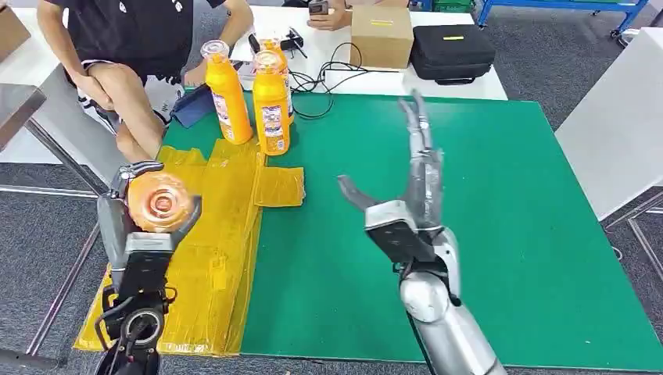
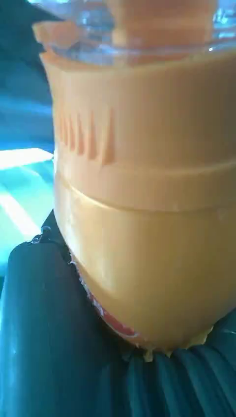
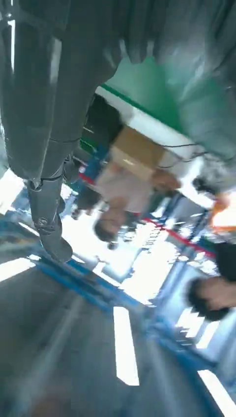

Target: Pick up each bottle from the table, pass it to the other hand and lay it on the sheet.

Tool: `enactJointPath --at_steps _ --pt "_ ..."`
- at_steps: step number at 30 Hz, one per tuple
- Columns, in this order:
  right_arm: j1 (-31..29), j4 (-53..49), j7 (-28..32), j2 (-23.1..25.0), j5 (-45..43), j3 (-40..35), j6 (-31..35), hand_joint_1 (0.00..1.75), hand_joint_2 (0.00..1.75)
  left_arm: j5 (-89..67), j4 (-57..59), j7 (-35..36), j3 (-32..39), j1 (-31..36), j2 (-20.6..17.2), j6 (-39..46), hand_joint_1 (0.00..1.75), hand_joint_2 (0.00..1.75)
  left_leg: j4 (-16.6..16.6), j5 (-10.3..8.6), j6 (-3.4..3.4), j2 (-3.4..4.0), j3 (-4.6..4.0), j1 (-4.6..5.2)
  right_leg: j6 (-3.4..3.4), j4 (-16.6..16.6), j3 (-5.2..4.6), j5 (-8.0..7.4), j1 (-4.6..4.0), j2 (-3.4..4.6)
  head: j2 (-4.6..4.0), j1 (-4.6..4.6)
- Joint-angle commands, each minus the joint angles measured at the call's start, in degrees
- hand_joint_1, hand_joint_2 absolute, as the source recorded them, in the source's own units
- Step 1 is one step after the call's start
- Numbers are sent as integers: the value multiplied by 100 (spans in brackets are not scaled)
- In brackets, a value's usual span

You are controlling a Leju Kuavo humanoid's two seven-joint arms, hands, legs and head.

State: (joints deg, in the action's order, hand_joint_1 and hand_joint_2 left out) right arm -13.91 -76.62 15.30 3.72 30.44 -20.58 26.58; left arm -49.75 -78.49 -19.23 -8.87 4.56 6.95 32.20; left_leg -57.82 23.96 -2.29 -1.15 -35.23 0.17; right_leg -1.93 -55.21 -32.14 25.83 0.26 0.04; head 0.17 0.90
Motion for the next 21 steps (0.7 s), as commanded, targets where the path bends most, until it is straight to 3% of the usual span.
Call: enactJointPath --at_steps 1,4,9,18,21 --pt "546 -1134 72 -111 -166 909 -3 0 175 -474 810 155 -36 377 -5 140 175 175 9 7 11 -7 30 0 3 9 36 11 0 -16 -2 -2" --pt "570 -1199 171 -47 -314 993 127 0 175 -780 910 175 -137 429 -72 172 175 175 14 17 20 9 53 1 6 13 52 16 -1 -3 -2 -2" --pt "759 -1574 457 -54 -796 1185 89 0 175 -2972 1936 961 -608 871 -61 583 175 175 16 5 13 -12 42 1 3 13 44 15 1 -27 -2 -2" --pt "298 -1179 707 -36 -1041 999 3 0 175 -3472 3939 1259 -989 1581 171 599 175 175 16 6 15 21 49 8 4 14 46 6 7 2 -2 -2" --pt "281 -1177 707 -22 -1043 989 14 0 175 -3590 4086 1344 -1050 1620 203 656 175 175 12 7 13 20 43 7 3 12 42 7 5 0 -2 -2"
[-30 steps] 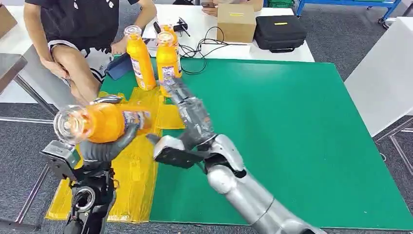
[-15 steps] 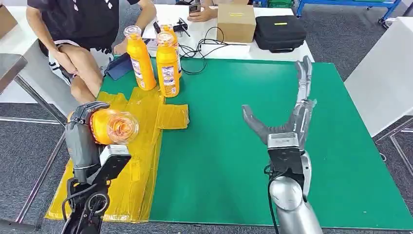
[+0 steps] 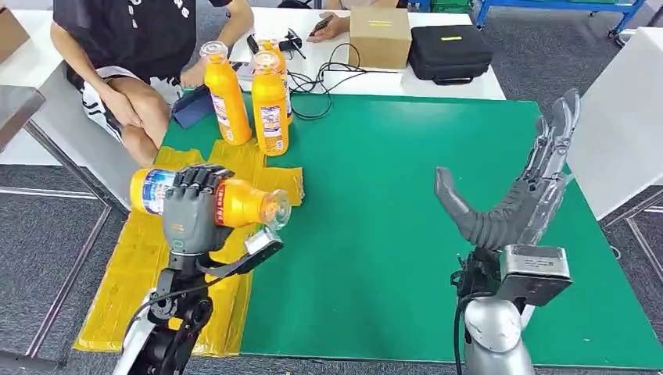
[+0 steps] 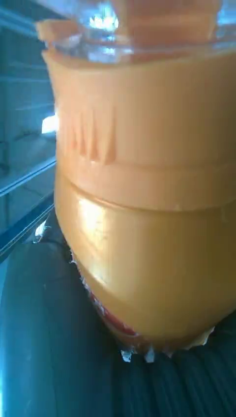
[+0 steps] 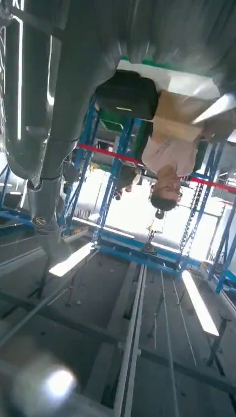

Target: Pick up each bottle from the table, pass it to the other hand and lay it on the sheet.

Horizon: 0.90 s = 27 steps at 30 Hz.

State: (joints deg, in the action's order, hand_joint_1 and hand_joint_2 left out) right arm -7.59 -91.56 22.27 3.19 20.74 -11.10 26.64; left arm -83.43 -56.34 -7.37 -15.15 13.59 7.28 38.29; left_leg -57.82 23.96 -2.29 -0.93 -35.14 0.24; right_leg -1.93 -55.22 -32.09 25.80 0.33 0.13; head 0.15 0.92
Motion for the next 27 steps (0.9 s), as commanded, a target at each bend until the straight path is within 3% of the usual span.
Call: enactJointPath --at_steps 1,14,27 --pt "-342 299 10 37 -71 34 19 0 175 -313 2041 217 -474 789 191 -16 175 175 11 8 10 0 32 0 3 12 33 9 -1 -5 0 -4" --pt "-555 590 80 110 218 -332 -130 0 175 -256 3282 805 -66 1768 337 -757 175 175 2 8 13 9 21 -4 5 4 23 5 -5 5 0 -2" --pt "-725 872 -103 186 562 -472 -247 0 175 -480 3608 1262 -56 2040 428 -1159 175 175 4 11 11 8 26 -4 4 6 31 8 -3 6 0 -2"
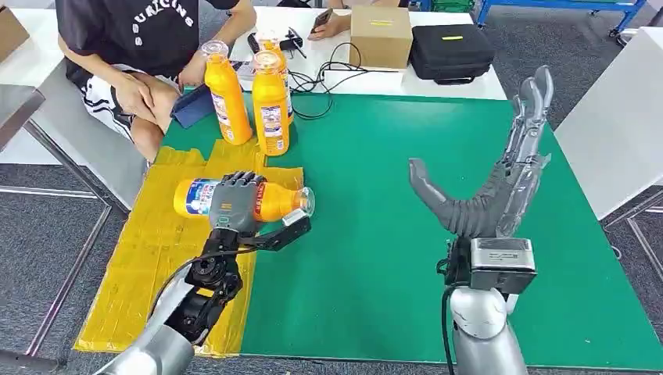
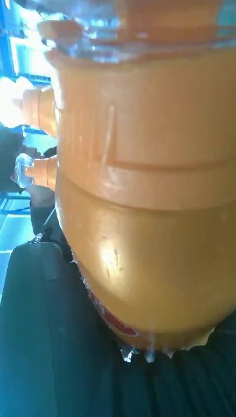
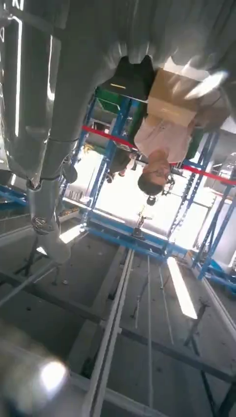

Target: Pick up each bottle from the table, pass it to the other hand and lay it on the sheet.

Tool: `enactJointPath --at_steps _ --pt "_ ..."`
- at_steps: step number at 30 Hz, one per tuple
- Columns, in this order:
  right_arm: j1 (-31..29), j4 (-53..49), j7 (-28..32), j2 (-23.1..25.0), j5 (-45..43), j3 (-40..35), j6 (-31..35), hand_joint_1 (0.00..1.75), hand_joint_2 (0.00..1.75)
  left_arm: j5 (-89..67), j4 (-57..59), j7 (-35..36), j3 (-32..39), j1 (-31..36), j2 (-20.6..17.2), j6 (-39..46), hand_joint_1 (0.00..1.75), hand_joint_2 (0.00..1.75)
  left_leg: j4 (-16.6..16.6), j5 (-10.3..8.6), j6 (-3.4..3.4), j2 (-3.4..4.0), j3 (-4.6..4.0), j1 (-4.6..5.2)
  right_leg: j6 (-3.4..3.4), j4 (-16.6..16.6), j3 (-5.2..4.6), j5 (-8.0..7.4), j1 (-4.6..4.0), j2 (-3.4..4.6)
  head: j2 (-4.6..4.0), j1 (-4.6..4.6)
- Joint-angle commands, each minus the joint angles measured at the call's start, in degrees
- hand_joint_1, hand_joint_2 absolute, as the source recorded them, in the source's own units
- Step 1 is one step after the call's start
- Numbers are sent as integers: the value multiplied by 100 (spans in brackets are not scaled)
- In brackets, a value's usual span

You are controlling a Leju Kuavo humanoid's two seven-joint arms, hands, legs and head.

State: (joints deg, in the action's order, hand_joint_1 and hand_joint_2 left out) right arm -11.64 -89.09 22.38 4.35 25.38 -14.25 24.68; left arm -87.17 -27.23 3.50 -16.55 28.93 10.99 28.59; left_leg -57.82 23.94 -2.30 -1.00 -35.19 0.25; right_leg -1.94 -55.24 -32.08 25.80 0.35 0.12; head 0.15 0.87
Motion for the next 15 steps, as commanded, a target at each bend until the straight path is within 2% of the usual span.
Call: enactJointPath --at_steps 1,2,3,4,5,10,15 --pt "-323 630 -126 73 113 -160 -57 0 175 -76 703 143 108 502 61 -199 175 175 5 10 11 14 26 -3 4 7 25 6 -3 7 0 0" --pt "-323 630 -126 73 113 -160 -57 0 175 -76 703 143 108 502 61 -199 175 175 3 5 8 11 13 -4 3 6 12 2 -4 6 0 2" --pt "-323 630 -126 73 113 -160 -57 0 175 -76 703 143 108 502 61 -199 175 175 6 13 14 17 34 -4 6 9 32 8 -4 9 0 2" --pt "-324 633 -134 75 123 -164 -61 0 175 -68 707 135 114 485 61 -190 52 175 4 10 13 14 26 -4 5 7 25 6 -5 7 0 0" --pt "-324 641 -176 91 185 -158 -101 0 175 -220 715 259 58 464 48 -152 0 175 4 7 10 11 19 -4 4 6 18 4 -4 5 0 2" --pt "-315 663 -203 107 234 -168 -126 0 175 -98 730 152 164 434 74 -183 0 175 6 13 12 18 32 -4 5 9 29 8 -5 10 0 2" --pt "-317 689 -243 136 297 -193 -169 0 175 -30 737 115 229 418 91 -217 0 175 3 5 7 10 11 -3 2 5 10 2 -3 6 0 2"
